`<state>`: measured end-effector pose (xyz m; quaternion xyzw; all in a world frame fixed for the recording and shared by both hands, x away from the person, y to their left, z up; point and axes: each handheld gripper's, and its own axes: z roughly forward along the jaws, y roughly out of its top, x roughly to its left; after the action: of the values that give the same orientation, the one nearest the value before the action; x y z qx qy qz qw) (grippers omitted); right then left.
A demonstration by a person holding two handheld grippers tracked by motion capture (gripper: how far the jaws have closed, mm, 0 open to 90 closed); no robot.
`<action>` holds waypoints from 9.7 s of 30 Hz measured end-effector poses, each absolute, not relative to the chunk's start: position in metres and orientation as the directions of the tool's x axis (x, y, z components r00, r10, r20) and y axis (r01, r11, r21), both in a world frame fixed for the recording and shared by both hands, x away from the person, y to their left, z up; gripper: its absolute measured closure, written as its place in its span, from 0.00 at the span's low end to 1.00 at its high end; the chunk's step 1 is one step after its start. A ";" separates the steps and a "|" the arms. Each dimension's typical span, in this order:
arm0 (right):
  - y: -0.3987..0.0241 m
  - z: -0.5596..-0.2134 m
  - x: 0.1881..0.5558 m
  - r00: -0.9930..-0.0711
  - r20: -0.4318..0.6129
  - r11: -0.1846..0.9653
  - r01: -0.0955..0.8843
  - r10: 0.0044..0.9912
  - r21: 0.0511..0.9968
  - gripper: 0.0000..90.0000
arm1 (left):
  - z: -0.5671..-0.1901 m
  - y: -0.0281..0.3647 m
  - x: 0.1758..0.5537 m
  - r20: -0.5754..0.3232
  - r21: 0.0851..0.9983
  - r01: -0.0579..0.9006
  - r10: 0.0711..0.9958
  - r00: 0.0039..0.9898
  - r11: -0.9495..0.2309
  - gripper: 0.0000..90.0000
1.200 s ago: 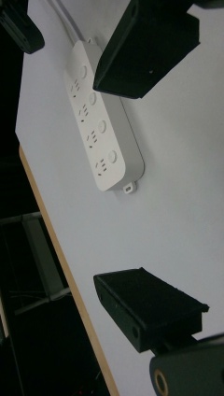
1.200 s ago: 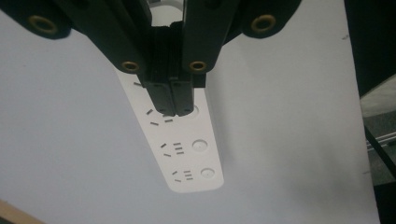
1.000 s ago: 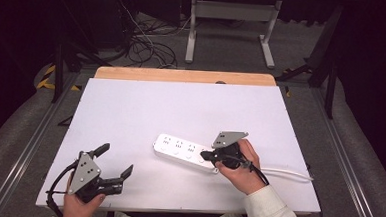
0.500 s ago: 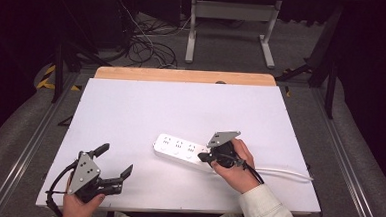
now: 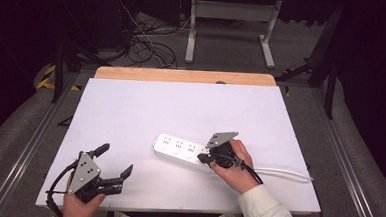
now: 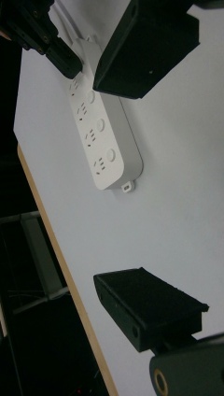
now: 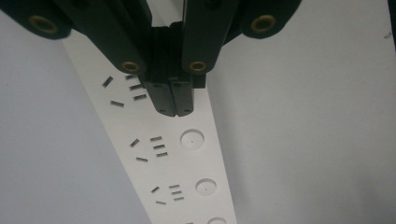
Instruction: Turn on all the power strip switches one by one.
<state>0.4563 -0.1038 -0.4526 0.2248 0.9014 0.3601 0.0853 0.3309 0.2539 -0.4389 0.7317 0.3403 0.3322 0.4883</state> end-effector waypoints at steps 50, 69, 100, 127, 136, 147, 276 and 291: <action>-0.101 -0.455 0.456 -0.873 0.012 0.651 0.372 0.487 0.662 1.00 | -0.439 0.252 0.329 0.156 0.941 0.171 0.822 0.548 -0.292 0.10; -0.097 -0.434 0.448 -0.889 -0.031 0.569 0.265 0.457 0.778 1.00 | -0.439 0.254 0.329 0.156 0.942 0.170 0.825 0.544 -0.290 0.10; -0.067 -0.457 0.465 -0.896 -0.009 0.621 0.301 0.445 0.724 1.00 | -0.439 0.255 0.330 0.155 0.942 0.171 0.827 0.541 -0.288 0.10; -0.069 -0.463 0.468 -0.893 0.035 0.606 0.333 0.448 0.722 1.00 | -0.438 0.254 0.329 0.158 0.942 0.169 0.825 0.542 -0.291 0.10; -0.072 -0.444 0.462 -0.902 0.013 0.533 0.267 0.432 0.803 1.00 | -0.438 0.255 0.330 0.153 0.943 0.169 0.827 0.541 -0.286 0.10; -0.067 -0.433 0.456 -0.905 -0.011 0.531 0.240 0.425 0.813 1.00 | -0.438 0.255 0.329 0.158 0.942 0.167 0.827 0.540 -0.290 0.10; 0.013 -0.452 0.488 -0.912 -0.024 0.641 0.268 0.408 0.719 1.00 | -0.438 0.256 0.328 0.159 0.943 0.165 0.826 0.541 -0.290 0.10; 0.014 -0.455 0.489 -0.910 -0.017 0.649 0.283 0.415 0.706 1.00 | -0.438 0.256 0.328 0.159 0.943 0.166 0.826 0.541 -0.290 0.10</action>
<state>0.4892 0.0139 -0.4547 0.1930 0.9037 0.3717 0.0887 0.3284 0.2556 -0.4381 0.7289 0.3401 0.3374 0.4891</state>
